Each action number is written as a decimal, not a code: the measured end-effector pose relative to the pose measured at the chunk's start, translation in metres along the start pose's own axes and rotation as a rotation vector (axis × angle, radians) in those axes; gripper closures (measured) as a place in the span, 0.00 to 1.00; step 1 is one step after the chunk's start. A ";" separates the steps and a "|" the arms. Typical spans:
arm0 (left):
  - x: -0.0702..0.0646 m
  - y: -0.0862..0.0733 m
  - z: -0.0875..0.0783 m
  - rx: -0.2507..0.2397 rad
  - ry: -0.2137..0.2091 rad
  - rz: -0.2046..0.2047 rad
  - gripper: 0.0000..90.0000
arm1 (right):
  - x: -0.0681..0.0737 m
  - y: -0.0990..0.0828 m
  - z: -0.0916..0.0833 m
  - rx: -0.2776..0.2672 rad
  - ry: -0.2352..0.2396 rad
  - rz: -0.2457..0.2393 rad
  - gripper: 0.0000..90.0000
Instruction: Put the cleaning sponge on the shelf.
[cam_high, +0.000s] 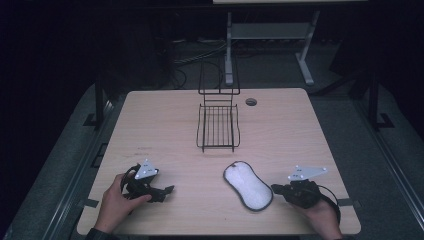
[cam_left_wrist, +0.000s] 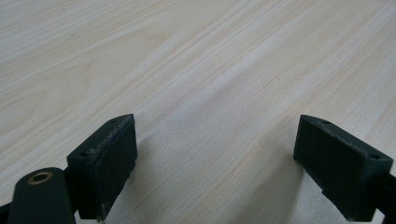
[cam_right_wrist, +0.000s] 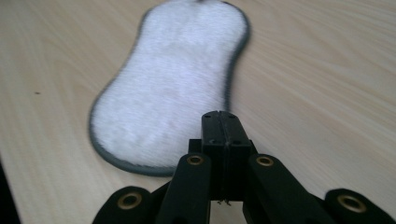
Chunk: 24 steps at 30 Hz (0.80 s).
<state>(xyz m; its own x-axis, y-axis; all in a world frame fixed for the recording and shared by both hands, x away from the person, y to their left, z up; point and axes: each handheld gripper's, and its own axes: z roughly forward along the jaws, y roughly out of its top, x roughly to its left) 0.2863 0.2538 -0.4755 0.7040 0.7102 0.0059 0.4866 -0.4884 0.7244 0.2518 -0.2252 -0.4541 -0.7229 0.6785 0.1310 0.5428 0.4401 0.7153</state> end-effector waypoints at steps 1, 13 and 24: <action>0.000 0.000 0.000 0.003 0.000 0.001 0.14 | 0.002 0.001 0.001 0.000 0.007 -0.007 0.99; 0.000 0.000 0.000 0.004 0.002 0.001 0.14 | 0.027 0.012 0.016 0.014 0.082 -0.064 0.99; 0.000 0.000 0.000 0.004 0.003 0.000 0.14 | 0.023 0.010 0.018 0.025 0.087 -0.057 0.99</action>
<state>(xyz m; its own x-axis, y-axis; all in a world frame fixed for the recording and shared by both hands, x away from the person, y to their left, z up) 0.2866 0.2535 -0.4752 0.7027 0.7114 0.0078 0.4885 -0.4904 0.7217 0.2482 -0.1943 -0.4567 -0.7867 0.5986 0.1508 0.5094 0.4915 0.7064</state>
